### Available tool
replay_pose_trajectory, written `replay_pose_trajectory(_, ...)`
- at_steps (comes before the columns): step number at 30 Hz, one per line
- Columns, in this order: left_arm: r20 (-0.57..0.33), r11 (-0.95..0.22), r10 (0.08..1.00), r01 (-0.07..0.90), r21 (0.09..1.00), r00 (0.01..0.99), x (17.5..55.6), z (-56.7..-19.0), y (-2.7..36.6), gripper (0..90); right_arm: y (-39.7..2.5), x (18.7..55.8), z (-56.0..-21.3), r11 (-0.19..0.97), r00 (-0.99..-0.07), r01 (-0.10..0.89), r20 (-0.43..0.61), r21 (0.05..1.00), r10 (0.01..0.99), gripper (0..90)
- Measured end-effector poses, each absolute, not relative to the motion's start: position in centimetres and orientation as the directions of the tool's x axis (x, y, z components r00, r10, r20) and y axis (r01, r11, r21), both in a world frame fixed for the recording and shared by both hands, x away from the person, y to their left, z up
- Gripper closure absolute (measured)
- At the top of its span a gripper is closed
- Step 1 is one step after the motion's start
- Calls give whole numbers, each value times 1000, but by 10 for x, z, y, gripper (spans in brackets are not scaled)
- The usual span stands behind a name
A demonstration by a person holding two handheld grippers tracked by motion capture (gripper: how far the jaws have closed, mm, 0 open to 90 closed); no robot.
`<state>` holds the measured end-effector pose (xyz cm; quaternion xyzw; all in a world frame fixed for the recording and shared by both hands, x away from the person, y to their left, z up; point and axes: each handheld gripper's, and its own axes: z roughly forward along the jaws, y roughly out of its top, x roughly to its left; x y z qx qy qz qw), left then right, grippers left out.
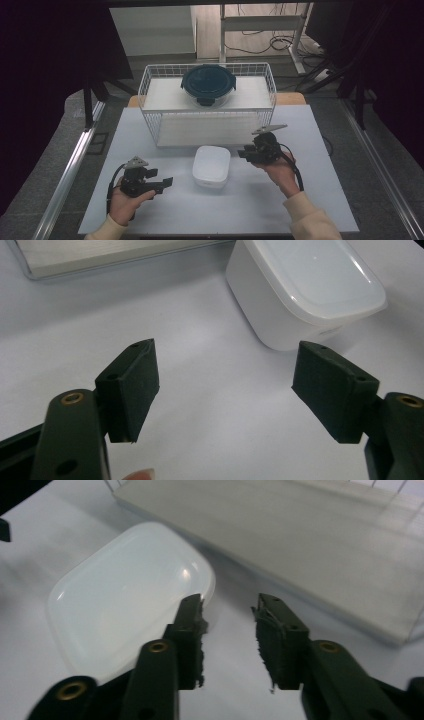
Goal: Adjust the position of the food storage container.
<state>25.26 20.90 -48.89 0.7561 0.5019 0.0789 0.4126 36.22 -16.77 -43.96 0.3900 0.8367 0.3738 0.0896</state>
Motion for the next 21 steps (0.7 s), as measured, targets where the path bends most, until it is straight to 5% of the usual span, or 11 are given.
replay_pose_trajectory(7, -299, -164, 822, 704, 691, 485, 255, -494, 207, 263, -134, 395, -446, 530, -745, 501, 29, 684, 666, 850)
replay_pose_trajectory(21, -327, -148, 815, 717, 681, 479, 257, -496, 213, 262, -104, 416, -464, 645, -811, 433, -41, 630, 584, 888)
